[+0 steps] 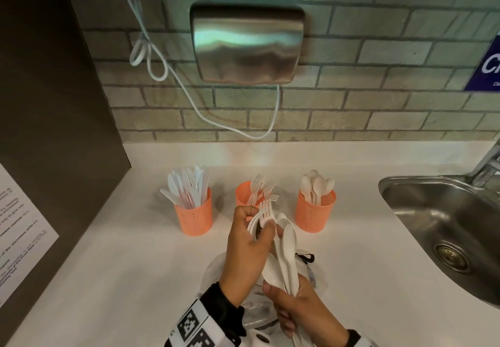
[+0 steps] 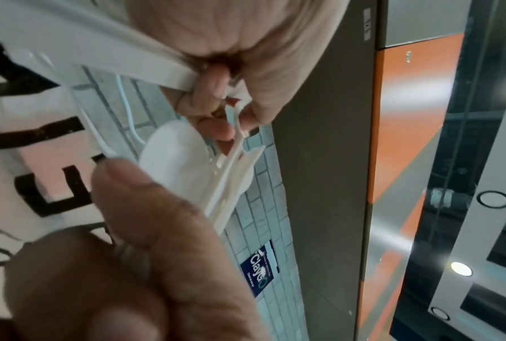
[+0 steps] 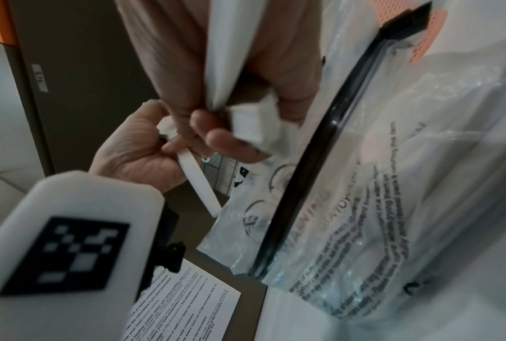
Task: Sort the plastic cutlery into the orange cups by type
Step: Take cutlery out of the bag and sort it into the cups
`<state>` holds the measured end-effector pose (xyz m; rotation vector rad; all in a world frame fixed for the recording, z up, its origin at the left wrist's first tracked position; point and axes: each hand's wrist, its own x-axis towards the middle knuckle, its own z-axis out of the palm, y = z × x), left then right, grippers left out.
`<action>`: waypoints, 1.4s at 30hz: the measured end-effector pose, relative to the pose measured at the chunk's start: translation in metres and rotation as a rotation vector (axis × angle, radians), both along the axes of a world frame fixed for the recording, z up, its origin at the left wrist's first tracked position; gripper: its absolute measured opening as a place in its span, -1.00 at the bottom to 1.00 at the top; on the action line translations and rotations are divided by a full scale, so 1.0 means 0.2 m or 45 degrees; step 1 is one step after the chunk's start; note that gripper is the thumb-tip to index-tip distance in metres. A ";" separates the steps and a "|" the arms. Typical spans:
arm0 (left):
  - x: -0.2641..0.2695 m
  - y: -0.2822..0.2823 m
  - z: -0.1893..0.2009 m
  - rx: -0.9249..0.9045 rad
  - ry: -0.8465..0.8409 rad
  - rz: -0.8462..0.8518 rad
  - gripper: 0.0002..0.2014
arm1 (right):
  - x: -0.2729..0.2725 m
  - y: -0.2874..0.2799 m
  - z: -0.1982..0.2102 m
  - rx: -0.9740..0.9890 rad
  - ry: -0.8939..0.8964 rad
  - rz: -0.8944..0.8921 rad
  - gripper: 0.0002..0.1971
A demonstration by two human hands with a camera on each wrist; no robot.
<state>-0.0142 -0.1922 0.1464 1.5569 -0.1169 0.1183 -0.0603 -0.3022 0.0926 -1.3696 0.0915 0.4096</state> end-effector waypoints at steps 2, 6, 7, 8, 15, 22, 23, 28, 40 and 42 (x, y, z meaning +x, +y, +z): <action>0.01 0.00 -0.01 0.021 0.015 -0.011 -0.85 | 0.00 0.01 0.00 0.000 -0.019 0.000 -0.78; 0.01 0.01 0.02 -0.083 0.056 -0.046 -0.80 | 0.02 0.00 0.01 -0.015 -0.041 -0.004 -0.79; 0.01 0.02 0.03 -0.135 0.086 -0.041 -0.76 | 0.02 0.00 0.01 -0.014 -0.038 -0.006 -0.75; 0.02 0.02 0.04 -0.186 0.109 -0.040 -0.74 | 0.03 0.00 0.01 -0.017 -0.035 -0.008 -0.74; 0.03 0.06 0.08 -0.248 0.190 -0.183 -0.71 | 0.04 -0.01 0.00 0.002 0.010 -0.015 -0.71; 0.03 0.06 0.08 -0.203 0.056 -0.119 -0.70 | 0.02 -0.03 0.01 0.089 0.021 0.007 -0.75; 0.03 0.07 0.08 -0.224 0.031 -0.065 -0.69 | 0.02 -0.03 0.01 0.080 0.009 0.014 -0.75; 0.08 0.15 0.17 -0.665 0.073 -0.005 -0.80 | 0.00 -0.05 -0.01 -0.018 -0.065 -0.005 -0.60; -0.06 0.15 0.04 -0.110 0.145 -0.318 -0.94 | -0.02 -0.04 0.00 -0.398 -0.566 -0.072 -0.93; -0.08 0.12 0.03 -0.099 0.129 -0.344 -0.83 | -0.02 -0.03 -0.01 -0.503 -0.659 -0.128 -0.82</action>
